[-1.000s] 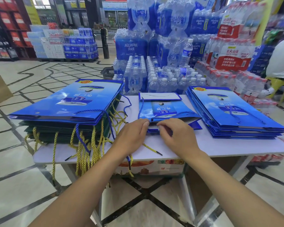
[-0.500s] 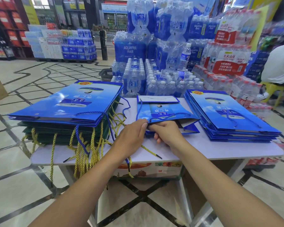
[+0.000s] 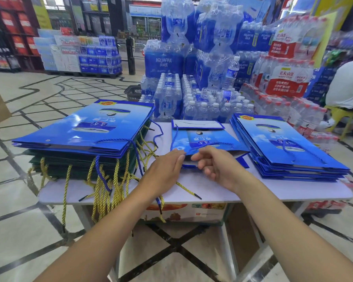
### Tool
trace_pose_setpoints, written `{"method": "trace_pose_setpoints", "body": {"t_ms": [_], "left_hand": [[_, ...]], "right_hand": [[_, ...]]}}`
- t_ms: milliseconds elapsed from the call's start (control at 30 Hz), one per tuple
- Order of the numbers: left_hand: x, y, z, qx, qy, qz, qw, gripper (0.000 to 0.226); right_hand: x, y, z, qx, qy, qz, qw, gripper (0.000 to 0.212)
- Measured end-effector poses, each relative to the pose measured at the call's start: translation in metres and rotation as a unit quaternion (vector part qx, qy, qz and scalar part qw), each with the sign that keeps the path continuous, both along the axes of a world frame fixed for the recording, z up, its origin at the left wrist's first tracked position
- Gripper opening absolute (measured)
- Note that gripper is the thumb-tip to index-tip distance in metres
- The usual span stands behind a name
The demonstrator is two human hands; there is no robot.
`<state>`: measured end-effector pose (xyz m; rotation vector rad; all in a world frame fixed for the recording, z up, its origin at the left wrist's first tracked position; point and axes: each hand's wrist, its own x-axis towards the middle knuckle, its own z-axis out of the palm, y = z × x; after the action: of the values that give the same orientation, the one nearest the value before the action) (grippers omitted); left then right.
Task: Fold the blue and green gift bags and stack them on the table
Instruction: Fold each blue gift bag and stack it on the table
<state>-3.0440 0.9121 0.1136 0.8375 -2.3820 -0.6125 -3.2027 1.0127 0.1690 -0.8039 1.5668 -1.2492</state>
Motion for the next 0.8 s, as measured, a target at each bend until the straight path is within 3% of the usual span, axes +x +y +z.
{"method": "trace_pose_setpoints", "body": {"t_ms": [67,133,200,267,367,433,567,633,667,800], "left_hand": [[-0.001,0.0,0.0,-0.002,-0.013,-0.004,1.0,0.034],[-0.001,0.0,0.001,-0.006,-0.016,-0.006,1.0,0.037],[-0.001,0.001,0.002,-0.013,-0.019,-0.005,1.0,0.04],[0.0,0.004,0.004,-0.012,-0.022,-0.006,1.0,0.04],[0.001,0.006,0.006,-0.009,-0.036,-0.01,0.999,0.038],[0.001,0.006,0.005,-0.011,-0.047,-0.014,0.999,0.039],[0.001,0.006,0.006,-0.028,-0.068,-0.022,0.997,0.04],[0.001,0.007,0.006,-0.029,-0.07,-0.019,0.997,0.039],[0.001,0.006,0.005,-0.029,-0.074,-0.015,0.997,0.038],[0.001,0.007,0.007,-0.027,-0.102,0.005,0.994,0.033]], "right_hand": [[-0.004,-0.004,0.011,-0.05,0.106,-0.001,0.993,0.032],[-0.011,-0.014,0.021,-0.096,0.282,0.003,0.954,0.024],[-0.023,-0.029,0.026,-0.094,0.485,0.036,0.869,0.017],[-0.033,-0.044,0.03,-0.02,0.603,0.141,0.785,0.028],[-0.04,-0.061,0.031,0.078,0.636,0.236,0.731,0.017],[-0.044,-0.071,0.03,0.075,0.661,0.221,0.713,0.004],[-0.045,-0.084,0.041,0.058,0.72,0.174,0.669,0.01],[-0.046,-0.087,0.044,0.058,0.705,0.176,0.684,0.011],[-0.047,-0.089,0.045,0.054,0.677,0.185,0.71,0.011],[-0.06,-0.094,0.049,0.049,0.484,0.18,0.855,0.03]]}}
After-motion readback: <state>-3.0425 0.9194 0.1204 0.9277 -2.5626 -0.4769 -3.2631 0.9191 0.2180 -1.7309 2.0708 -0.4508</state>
